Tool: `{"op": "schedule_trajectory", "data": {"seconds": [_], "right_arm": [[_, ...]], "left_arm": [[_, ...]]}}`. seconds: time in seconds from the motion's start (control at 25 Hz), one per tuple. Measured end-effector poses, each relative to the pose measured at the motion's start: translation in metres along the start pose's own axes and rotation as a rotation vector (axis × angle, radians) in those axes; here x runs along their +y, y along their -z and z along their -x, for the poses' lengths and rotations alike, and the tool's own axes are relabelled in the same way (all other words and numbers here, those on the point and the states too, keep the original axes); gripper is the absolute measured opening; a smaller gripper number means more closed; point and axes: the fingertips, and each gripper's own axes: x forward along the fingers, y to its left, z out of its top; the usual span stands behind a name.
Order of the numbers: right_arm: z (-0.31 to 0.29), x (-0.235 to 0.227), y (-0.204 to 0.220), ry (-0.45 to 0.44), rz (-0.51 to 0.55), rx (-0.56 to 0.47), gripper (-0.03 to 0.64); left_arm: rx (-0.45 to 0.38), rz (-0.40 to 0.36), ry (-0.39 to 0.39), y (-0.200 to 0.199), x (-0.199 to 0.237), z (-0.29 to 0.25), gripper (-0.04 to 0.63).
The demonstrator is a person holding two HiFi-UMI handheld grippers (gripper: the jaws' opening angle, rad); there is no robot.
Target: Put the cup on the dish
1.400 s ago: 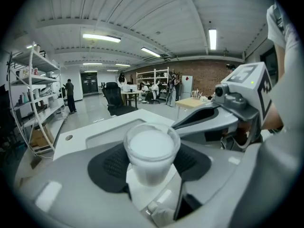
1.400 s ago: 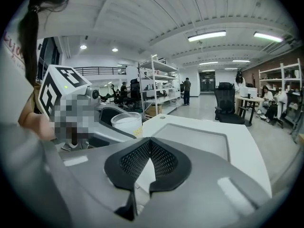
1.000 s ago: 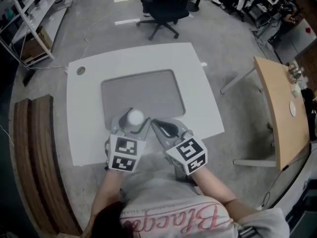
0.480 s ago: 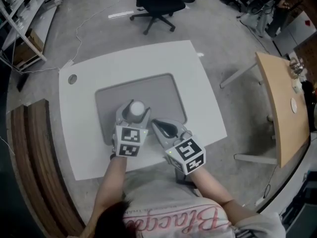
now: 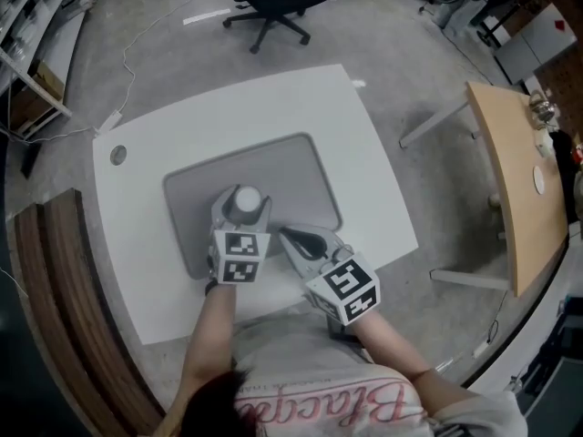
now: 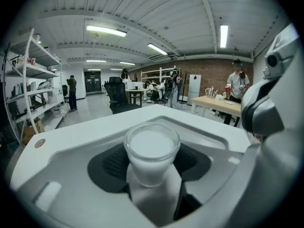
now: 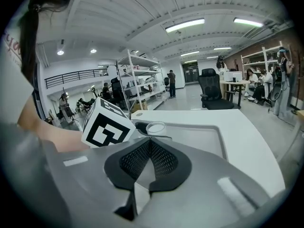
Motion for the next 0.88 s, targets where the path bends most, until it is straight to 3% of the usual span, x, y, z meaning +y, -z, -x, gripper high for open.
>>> {"op": "schedule_trajectory", "data": {"seconds": [0.28, 0.52, 0.6, 0.88], "right_arm": [[-0.007, 0.006, -0.005, -0.030, 0.021, 0.000, 0.002], [-0.004, 0.008, -0.006, -0.025, 0.013, -0.007, 0.002], [0.000, 0.005, -0.005, -0.015, 0.008, -0.011, 0.002], [0.014, 0.001, -0.005, -0.013, -0.038, -0.050, 0.002]], "left_arm": [[0.003, -0.001, 0.011, 0.007, -0.002, -0.005, 0.261], [0.018, 0.029, -0.026, 0.011, 0.002, -0.007, 0.264], [0.046, 0.067, -0.019, 0.016, 0.002, -0.006, 0.348], [0.031, 0.130, -0.040, 0.013, 0.004, 0.015, 0.387]]}}
